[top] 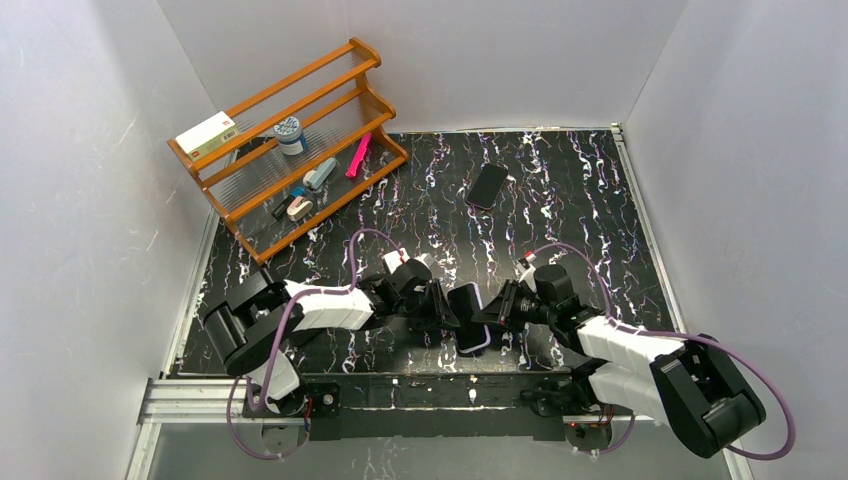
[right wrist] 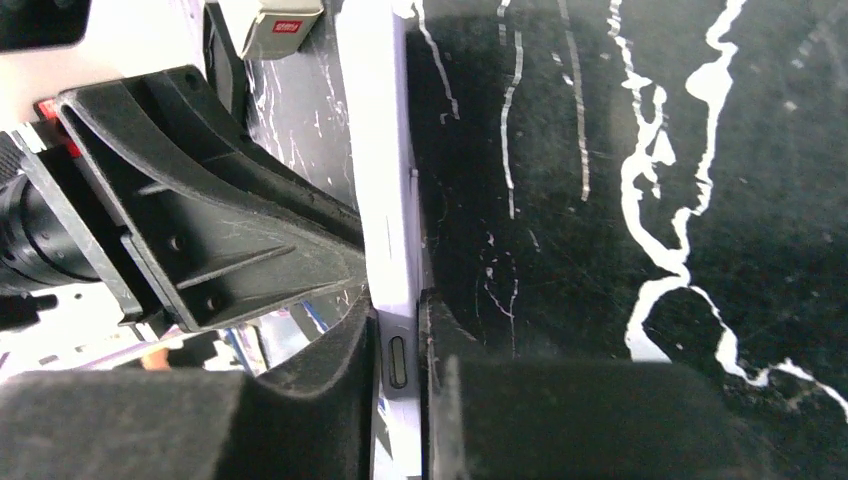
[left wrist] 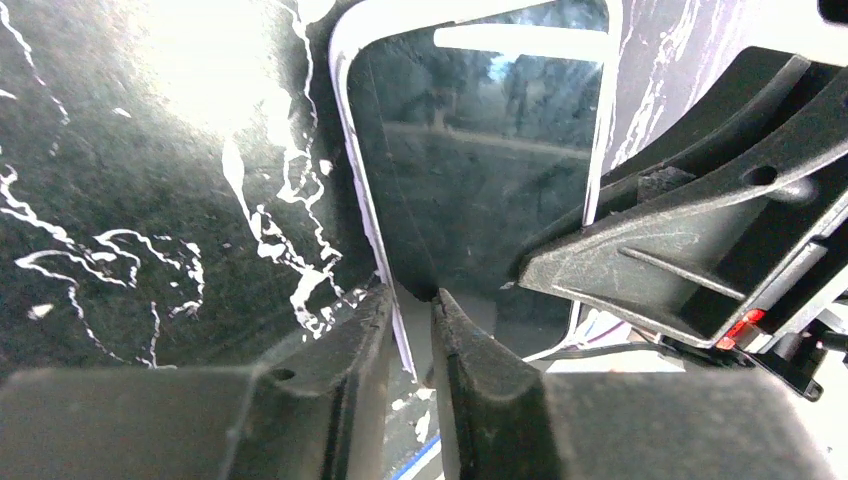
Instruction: Put the phone into the phone case
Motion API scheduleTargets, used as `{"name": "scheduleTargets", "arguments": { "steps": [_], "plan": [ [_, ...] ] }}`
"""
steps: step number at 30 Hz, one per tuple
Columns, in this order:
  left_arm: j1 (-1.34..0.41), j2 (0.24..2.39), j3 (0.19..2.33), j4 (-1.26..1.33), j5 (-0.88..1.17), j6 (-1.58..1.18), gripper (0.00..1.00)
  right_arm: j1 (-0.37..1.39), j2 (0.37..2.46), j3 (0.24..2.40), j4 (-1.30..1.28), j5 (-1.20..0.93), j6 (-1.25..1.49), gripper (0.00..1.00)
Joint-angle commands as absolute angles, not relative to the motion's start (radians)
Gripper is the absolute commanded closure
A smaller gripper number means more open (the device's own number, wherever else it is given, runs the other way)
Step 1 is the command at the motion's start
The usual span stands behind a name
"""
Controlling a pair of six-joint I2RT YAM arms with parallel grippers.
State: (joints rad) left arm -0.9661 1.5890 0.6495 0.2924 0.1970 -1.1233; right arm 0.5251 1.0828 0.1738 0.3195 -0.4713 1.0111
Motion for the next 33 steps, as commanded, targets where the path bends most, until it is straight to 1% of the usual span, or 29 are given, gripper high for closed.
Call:
{"name": "scheduleTargets", "arguments": {
  "steps": [1, 2, 3, 10, 11, 12, 13, 17, 20, 24, 27, 30, 33],
  "plan": [
    [-0.987, 1.519, 0.655, 0.236, 0.156, -1.101, 0.77, 0.540, 1.061, 0.269, 0.267, -0.519, 0.973, 0.90],
    [-0.986, 1.494, 0.669, 0.203, 0.131, -1.087, 0.74, 0.540, 1.051, 0.280, 0.254, -0.515, 0.966, 0.96],
    [-0.985, 1.468, 0.687, 0.154, 0.112, -1.066, 0.69, 0.540, 1.041, 0.290, 0.246, -0.516, 0.961, 0.99],
    [-0.927, 1.261, 0.808, -0.043, 0.091, -0.974, 0.29, 0.540, 0.938, 0.337, 0.326, -0.610, 1.038, 0.99],
    [-0.912, 1.227, 0.819, -0.056, 0.102, -0.965, 0.21, 0.540, 0.919, 0.341, 0.338, -0.609, 1.056, 0.99],
    [-0.893, 1.198, 0.831, -0.070, 0.122, -0.956, 0.11, 0.540, 0.899, 0.343, 0.351, -0.608, 1.077, 0.99],
    [-0.873, 1.172, 0.844, -0.089, 0.143, -0.947, 0.03, 0.540, 0.880, 0.345, 0.370, -0.610, 1.093, 0.99],
    [-0.824, 1.100, 0.888, -0.152, 0.202, -0.906, 0.02, 0.540, 0.829, 0.348, 0.481, -0.627, 1.182, 0.99],
    [-0.808, 1.053, 0.901, -0.146, 0.243, -0.903, 0.02, 0.540, 0.805, 0.337, 0.624, -0.649, 1.247, 0.99],
    [-0.803, 1.020, 0.922, -0.111, 0.268, -0.916, 0.04, 0.541, 0.745, 0.330, 0.722, -0.652, 1.284, 0.99],
    [-0.802, 0.997, 0.927, -0.105, 0.250, -0.920, 0.06, 0.540, 0.711, 0.328, 0.760, -0.643, 1.301, 0.99],
    [-0.803, 0.976, 0.885, -0.022, 0.259, -0.964, 0.09, 0.540, 0.706, 0.324, 0.816, -0.649, 1.339, 0.99],
    [-0.802, 0.970, 0.817, 0.157, 0.308, -1.032, 0.12, 0.540, 0.721, 0.303, 0.906, -0.664, 1.403, 0.99]
  ]
}}
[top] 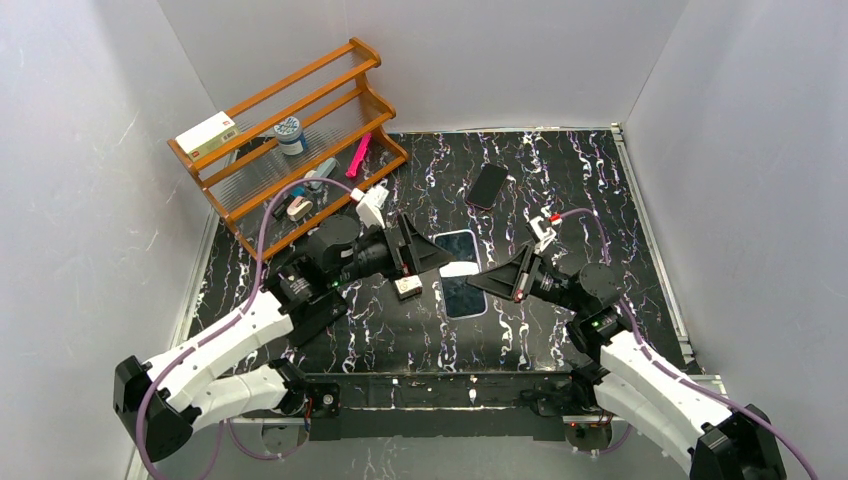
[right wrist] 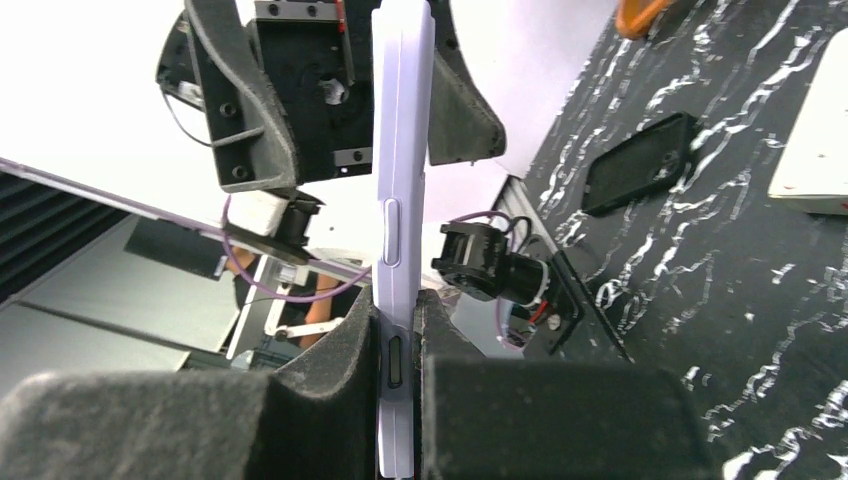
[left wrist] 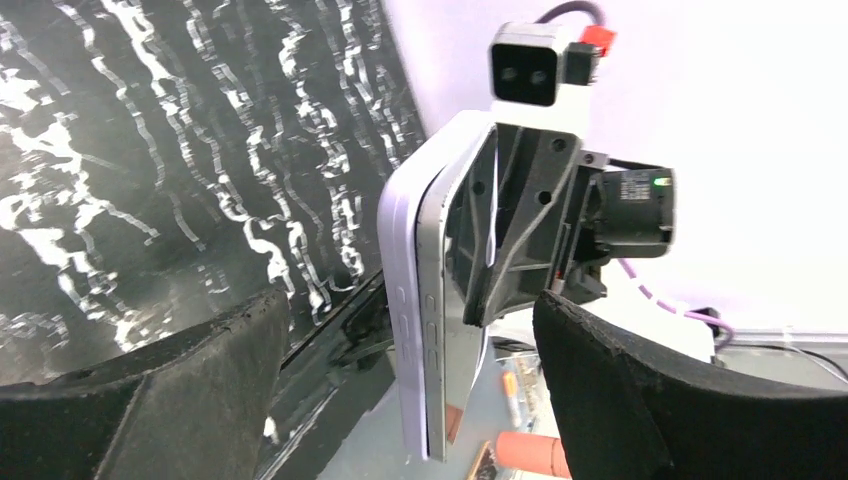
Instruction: Put the phone into the phone case
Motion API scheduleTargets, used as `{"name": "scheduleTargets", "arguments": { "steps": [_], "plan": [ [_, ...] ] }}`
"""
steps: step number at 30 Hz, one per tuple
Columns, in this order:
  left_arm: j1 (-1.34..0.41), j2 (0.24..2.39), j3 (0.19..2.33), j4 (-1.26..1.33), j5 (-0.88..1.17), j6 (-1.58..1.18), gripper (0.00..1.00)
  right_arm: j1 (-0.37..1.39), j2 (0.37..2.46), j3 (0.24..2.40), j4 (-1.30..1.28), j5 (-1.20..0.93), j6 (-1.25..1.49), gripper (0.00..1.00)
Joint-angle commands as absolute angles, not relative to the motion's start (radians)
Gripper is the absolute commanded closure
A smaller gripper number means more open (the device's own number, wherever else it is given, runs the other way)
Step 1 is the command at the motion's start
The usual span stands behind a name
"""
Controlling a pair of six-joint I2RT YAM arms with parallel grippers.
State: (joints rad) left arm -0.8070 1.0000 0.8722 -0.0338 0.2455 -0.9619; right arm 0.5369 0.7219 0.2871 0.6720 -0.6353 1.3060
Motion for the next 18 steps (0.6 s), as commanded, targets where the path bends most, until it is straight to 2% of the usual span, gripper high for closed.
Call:
{"name": "scheduleTargets", "arguments": {
  "steps": [1, 6, 9, 12, 15, 18],
  "plan": [
    [-0.803, 0.971, 0.795, 0.221, 0.329, -1.058, 0.14, 0.540, 0.726, 0.293, 0.944, -0.671, 1.424, 0.99],
    [-0.803, 0.989, 0.714, 0.503, 0.402, -1.187, 0.35, 0.540, 0.747, 0.232, 1.113, -0.675, 1.507, 0.99],
    [-0.804, 1.004, 0.689, 0.601, 0.420, -1.240, 0.47, 0.540, 0.755, 0.225, 1.126, -0.688, 1.511, 0.99],
    [-0.803, 1.002, 0.685, 0.620, 0.406, -1.247, 0.71, 0.540, 0.742, 0.203, 1.118, -0.682, 1.508, 0.99],
    [-0.803, 1.001, 0.703, 0.499, 0.350, -1.222, 1.00, 0.539, 0.724, 0.190, 1.067, -0.665, 1.493, 0.99],
    [-0.803, 1.009, 0.748, 0.340, 0.315, -1.166, 1.00, 0.540, 0.713, 0.220, 0.977, -0.672, 1.440, 0.97]
  ]
}}
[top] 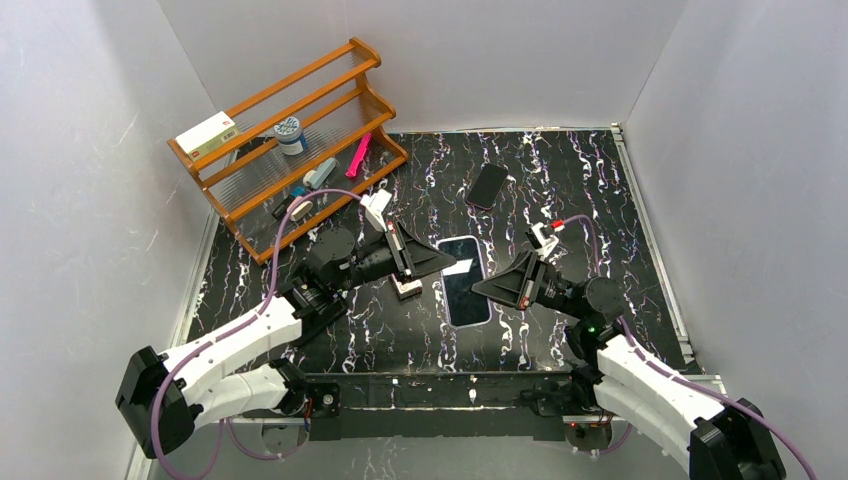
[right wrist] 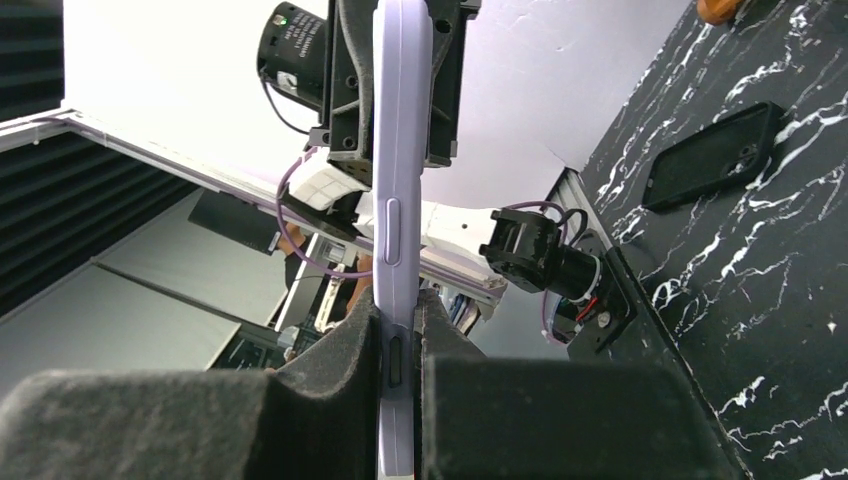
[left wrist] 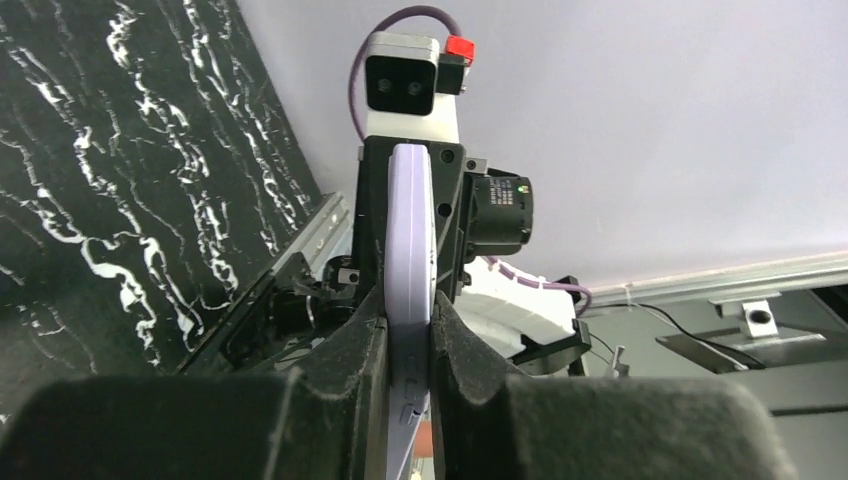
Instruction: Put the phone into the phone case
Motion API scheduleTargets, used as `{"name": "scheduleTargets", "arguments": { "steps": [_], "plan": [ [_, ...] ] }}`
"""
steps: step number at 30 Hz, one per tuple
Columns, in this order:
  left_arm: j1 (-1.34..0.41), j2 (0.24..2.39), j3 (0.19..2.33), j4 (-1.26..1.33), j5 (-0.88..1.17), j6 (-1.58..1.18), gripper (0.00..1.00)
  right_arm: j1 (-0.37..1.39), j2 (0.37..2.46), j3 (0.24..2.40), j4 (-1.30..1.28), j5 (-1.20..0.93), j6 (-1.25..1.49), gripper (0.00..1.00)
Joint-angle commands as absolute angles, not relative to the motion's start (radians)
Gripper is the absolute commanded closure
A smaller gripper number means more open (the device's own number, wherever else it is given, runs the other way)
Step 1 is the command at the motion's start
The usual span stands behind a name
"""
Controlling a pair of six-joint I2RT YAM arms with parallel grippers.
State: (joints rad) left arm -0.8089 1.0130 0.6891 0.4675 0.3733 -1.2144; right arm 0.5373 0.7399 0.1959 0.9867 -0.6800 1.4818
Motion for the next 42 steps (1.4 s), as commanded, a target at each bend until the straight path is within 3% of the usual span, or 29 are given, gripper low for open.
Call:
{"name": "scheduleTargets", "arguments": {
  "steps": [1, 3, 5, 7, 8, 10, 12, 14, 20, 27, 38, 40, 42],
  "plan": [
    [-0.803, 1.009, 0.759, 0.273, 0.302, -1.155, 1.00, 0.540, 0.712, 0.231, 0.946, -0.675, 1.425, 0.95],
    [-0.803, 1.012, 0.784, 0.179, 0.277, -1.129, 1.00, 0.539, 0.710, 0.249, 0.893, -0.673, 1.400, 0.90],
    [-0.803, 1.012, 0.801, 0.142, 0.278, -1.120, 1.00, 0.540, 0.713, 0.256, 0.869, -0.672, 1.391, 0.92],
    [-0.803, 1.008, 0.797, 0.161, 0.296, -1.139, 0.80, 0.539, 0.711, 0.255, 0.869, -0.645, 1.396, 0.98],
    [-0.804, 1.004, 0.791, 0.178, 0.306, -1.149, 0.66, 0.540, 0.708, 0.252, 0.872, -0.622, 1.403, 0.99],
    [-0.803, 0.995, 0.774, 0.206, 0.315, -1.176, 0.48, 0.539, 0.701, 0.247, 0.880, -0.572, 1.417, 0.99],
    [-0.803, 0.987, 0.759, 0.222, 0.317, -1.192, 0.37, 0.540, 0.695, 0.245, 0.881, -0.512, 1.422, 0.99],
    [-0.804, 0.988, 0.744, 0.222, 0.325, -1.210, 0.34, 0.540, 0.695, 0.243, 0.894, -0.461, 1.416, 0.99],
    [-0.803, 0.990, 0.681, 0.288, 0.360, -1.265, 0.35, 0.539, 0.751, 0.254, 0.967, -0.396, 1.428, 0.99],
    [-0.804, 1.016, 0.654, 0.311, 0.382, -1.292, 0.50, 0.540, 0.793, 0.247, 0.982, -0.377, 1.418, 0.99],
    [-0.803, 1.060, 0.633, 0.315, 0.390, -1.287, 0.53, 0.540, 0.837, 0.237, 0.990, -0.373, 1.419, 0.99],
    [-0.802, 1.064, 0.628, 0.319, 0.387, -1.287, 0.60, 0.540, 0.840, 0.230, 0.989, -0.372, 1.423, 0.99],
    [-0.804, 1.067, 0.625, 0.320, 0.386, -1.287, 0.74, 0.540, 0.842, 0.224, 0.988, -0.369, 1.425, 0.99]
  ]
}}
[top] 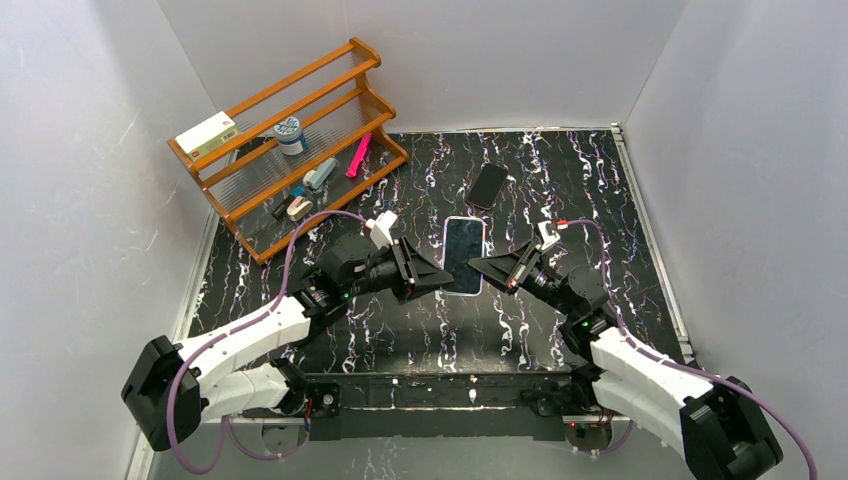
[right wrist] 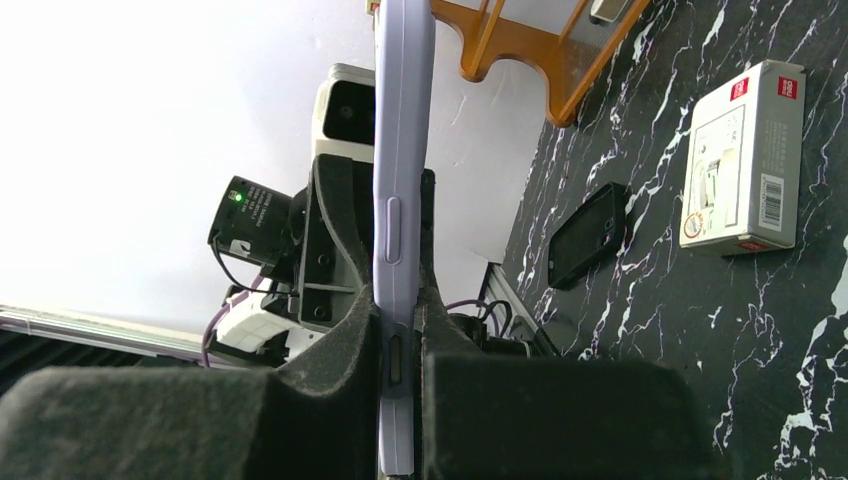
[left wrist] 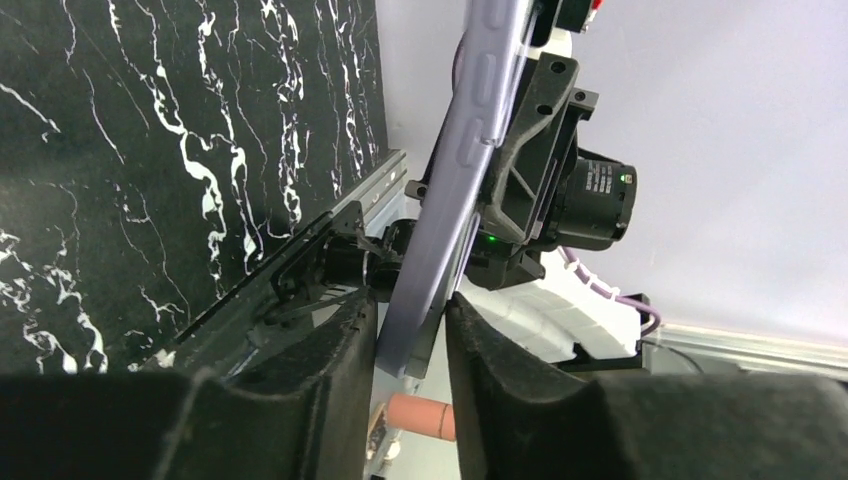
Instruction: Put the phone into the phone case
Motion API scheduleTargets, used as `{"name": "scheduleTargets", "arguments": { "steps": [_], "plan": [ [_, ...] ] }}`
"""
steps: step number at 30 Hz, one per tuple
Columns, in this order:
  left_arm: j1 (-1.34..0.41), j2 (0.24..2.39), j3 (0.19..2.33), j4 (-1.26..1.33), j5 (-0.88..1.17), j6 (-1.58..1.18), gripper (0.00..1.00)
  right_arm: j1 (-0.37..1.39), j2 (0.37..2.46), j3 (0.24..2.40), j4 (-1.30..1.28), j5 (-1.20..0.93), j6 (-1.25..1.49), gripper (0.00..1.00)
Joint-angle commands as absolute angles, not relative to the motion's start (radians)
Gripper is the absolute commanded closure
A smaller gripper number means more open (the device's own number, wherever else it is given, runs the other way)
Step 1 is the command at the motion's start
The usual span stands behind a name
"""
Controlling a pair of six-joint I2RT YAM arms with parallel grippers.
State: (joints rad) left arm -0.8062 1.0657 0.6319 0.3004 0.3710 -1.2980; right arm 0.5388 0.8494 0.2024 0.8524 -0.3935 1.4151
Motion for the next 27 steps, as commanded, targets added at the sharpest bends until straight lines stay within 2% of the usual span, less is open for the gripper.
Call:
{"name": "scheduleTargets", "arguments": {
  "steps": [1, 3, 4, 11, 13, 16, 18, 22, 27],
  "plan": [
    [-0.803, 1.068, 0.626, 0.314, 0.383, -1.284, 0.81, 0.540, 0.843, 0.223, 0.986, -0.368, 1.423, 0.99],
    [-0.802, 1.068, 0.632, 0.270, 0.368, -1.269, 0.96, 0.539, 0.840, 0.224, 0.961, -0.372, 1.404, 0.99],
    [-0.803, 1.069, 0.644, 0.202, 0.352, -1.249, 1.00, 0.541, 0.837, 0.232, 0.930, -0.376, 1.390, 0.99],
    [-0.804, 1.074, 0.705, 0.049, 0.304, -1.166, 1.00, 0.540, 0.811, 0.278, 0.786, -0.415, 1.293, 0.99],
    [-0.803, 1.065, 0.707, 0.055, 0.300, -1.163, 0.86, 0.540, 0.811, 0.283, 0.774, -0.429, 1.276, 0.99],
    [-0.803, 1.039, 0.705, 0.080, 0.297, -1.153, 0.56, 0.540, 0.815, 0.282, 0.763, -0.476, 1.243, 0.99],
    [-0.799, 1.017, 0.723, 0.072, 0.281, -1.131, 0.44, 0.540, 0.814, 0.279, 0.757, -0.513, 1.223, 0.99],
    [-0.789, 0.976, 0.777, 0.008, 0.212, -1.045, 0.34, 0.540, 0.823, 0.270, 0.789, -0.620, 1.200, 0.99],
    [-0.758, 0.983, 0.817, -0.011, 0.208, -0.968, 0.32, 0.540, 0.815, 0.245, 0.892, -0.709, 1.227, 0.99]
  ]
}}
